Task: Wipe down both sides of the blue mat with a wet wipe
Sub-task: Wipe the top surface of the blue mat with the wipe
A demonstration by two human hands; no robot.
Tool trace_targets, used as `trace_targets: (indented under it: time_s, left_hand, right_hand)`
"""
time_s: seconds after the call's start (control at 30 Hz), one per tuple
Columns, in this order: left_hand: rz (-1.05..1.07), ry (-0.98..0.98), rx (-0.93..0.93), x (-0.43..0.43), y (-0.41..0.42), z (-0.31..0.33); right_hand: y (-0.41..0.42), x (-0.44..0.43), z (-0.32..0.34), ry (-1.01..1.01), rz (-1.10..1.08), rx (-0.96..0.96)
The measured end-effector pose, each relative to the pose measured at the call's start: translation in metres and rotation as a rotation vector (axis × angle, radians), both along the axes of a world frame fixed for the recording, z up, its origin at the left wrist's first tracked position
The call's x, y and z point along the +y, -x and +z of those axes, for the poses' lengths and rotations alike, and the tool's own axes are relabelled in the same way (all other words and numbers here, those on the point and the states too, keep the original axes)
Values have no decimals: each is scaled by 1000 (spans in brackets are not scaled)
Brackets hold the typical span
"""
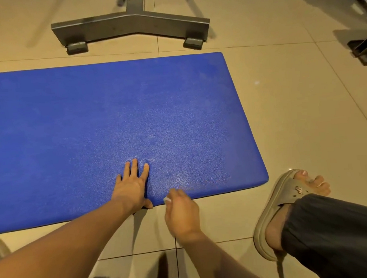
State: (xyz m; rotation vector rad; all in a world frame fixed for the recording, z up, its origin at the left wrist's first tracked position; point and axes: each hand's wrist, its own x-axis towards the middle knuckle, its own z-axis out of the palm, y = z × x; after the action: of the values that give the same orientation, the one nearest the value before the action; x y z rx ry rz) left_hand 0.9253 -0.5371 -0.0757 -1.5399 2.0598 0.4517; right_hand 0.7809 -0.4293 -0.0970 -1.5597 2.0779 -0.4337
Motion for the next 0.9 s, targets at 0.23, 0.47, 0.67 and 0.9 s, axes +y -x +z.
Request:
trace_targets:
  time_s: [0.23, 0.47, 0.67, 0.9]
  left_hand:
    - [-9, -2, -18, 0, 2, 3]
    - [-2, 5, -13, 2, 3, 3]
    - [47, 45, -43, 8, 8, -1]
    - [134, 35, -65, 11, 18, 10]
  right_hand:
    - [114, -2, 3, -23, -342, 41]
    - [128, -6, 4, -56, -478, 9]
    - [63, -8, 9, -52, 140, 40]
    - [180, -17, 18, -63, 252, 239]
